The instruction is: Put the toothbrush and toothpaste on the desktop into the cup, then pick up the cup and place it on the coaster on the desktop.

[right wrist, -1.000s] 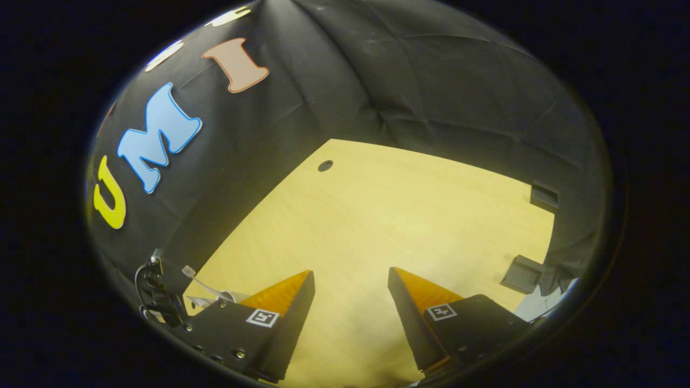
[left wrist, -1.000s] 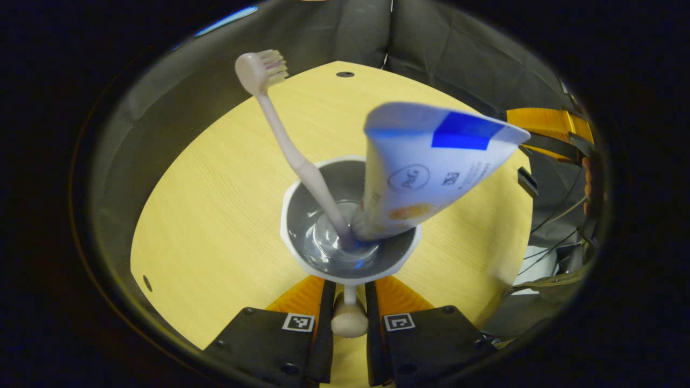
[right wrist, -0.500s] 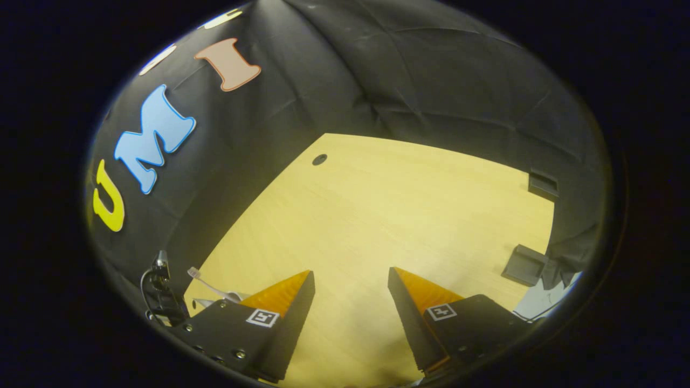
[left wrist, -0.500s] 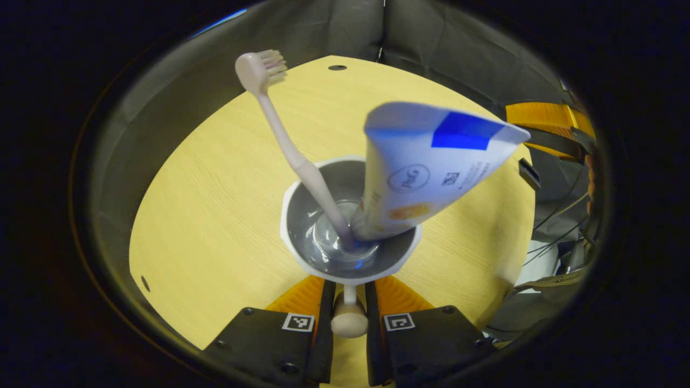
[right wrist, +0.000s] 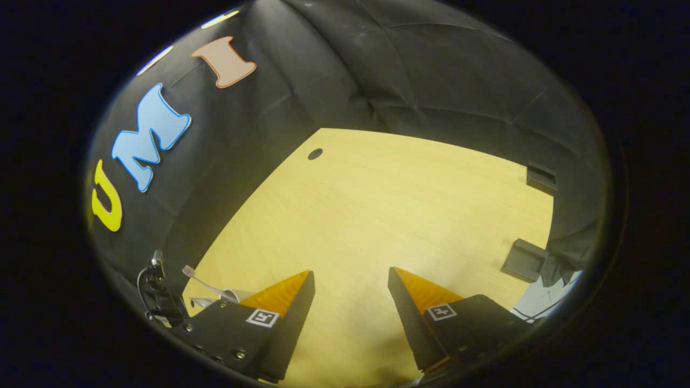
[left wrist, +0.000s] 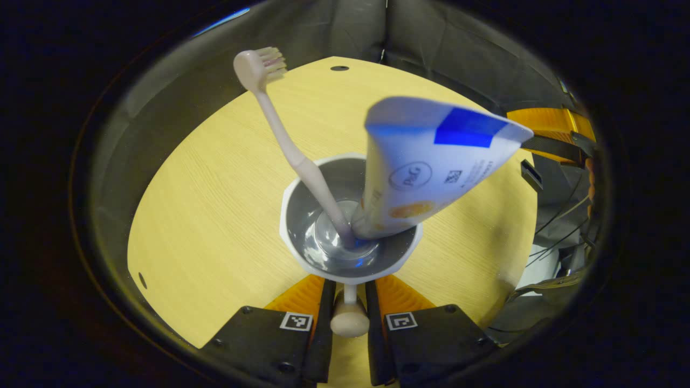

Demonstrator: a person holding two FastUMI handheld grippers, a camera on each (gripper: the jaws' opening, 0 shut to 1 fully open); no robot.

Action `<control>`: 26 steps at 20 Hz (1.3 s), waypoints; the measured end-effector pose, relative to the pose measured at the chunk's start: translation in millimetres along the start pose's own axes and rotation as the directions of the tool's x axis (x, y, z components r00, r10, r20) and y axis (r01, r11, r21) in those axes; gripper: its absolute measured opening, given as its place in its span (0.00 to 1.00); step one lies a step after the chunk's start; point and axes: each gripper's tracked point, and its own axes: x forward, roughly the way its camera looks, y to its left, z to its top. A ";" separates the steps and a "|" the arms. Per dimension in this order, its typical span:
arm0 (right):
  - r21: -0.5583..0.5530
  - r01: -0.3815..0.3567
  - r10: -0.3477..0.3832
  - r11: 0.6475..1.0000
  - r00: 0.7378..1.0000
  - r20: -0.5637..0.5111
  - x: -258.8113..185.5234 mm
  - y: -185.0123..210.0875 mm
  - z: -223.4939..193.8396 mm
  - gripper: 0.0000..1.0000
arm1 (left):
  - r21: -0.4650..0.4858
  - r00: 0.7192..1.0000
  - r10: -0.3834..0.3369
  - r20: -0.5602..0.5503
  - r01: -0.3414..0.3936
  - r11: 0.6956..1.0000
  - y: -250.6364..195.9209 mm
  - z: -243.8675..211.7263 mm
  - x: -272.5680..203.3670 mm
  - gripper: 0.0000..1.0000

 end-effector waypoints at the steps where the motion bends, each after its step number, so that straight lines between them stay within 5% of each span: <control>1: -0.002 -0.002 0.002 1.000 1.000 -0.004 0.8 -1.0 -1.9 0.84 | -0.006 1.000 0.005 -0.007 -0.005 1.000 -0.5 -1.4 -0.5 0.37; 2: -0.005 -0.005 0.005 1.000 1.000 -0.007 1.5 -1.2 -3.0 0.84 | -0.015 1.000 0.010 -0.018 -0.010 1.000 -0.2 -4.6 -0.4 0.43; 3: -0.008 -0.008 0.008 1.000 1.000 -0.012 2.3 -1.7 -4.7 0.84 | -0.019 1.000 0.011 -0.019 -0.012 1.000 -0.9 -7.0 1.2 0.32; 9: -0.038 -0.033 0.032 0.999 0.999 -0.030 2.8 15.6 -5.5 0.84 | -0.051 0.999 0.033 0.024 -0.031 0.998 0.1 -6.0 -3.0 0.43; 12: -0.115 -0.068 0.067 0.991 0.998 -0.011 -3.4 38.4 4.9 0.84 | -0.075 0.996 0.048 0.074 -0.042 0.996 -1.2 -6.3 -12.5 0.38; 14: -0.181 -0.107 0.110 0.978 0.994 0.007 -13.2 61.1 10.8 0.83 | -0.102 0.989 0.068 0.128 -0.056 0.993 -1.3 -4.0 -22.2 0.43; 17: -0.308 -0.157 0.171 0.938 0.985 0.019 -30.2 95.0 9.0 0.83 | -0.163 0.958 0.135 0.251 -0.096 0.982 -2.6 1.5 -62.5 0.38; 20: -0.401 -0.228 0.256 0.887 0.966 0.016 -52.8 131.5 -0.7 0.84 | -0.247 0.871 0.273 0.409 -0.182 0.952 11.0 18.6 -127.8 0.43; 22: -0.464 -0.267 0.313 0.845 0.949 0.023 -71.8 155.4 -6.2 0.84 | -0.309 0.783 0.369 0.501 -0.236 0.921 20.2 32.0 -185.5 0.38; 26: -0.574 -0.323 0.430 0.752 0.901 0.056 -118.8 204.6 -10.7 0.84 | -0.399 0.605 0.502 0.618 -0.308 0.864 24.0 43.6 -285.0 0.43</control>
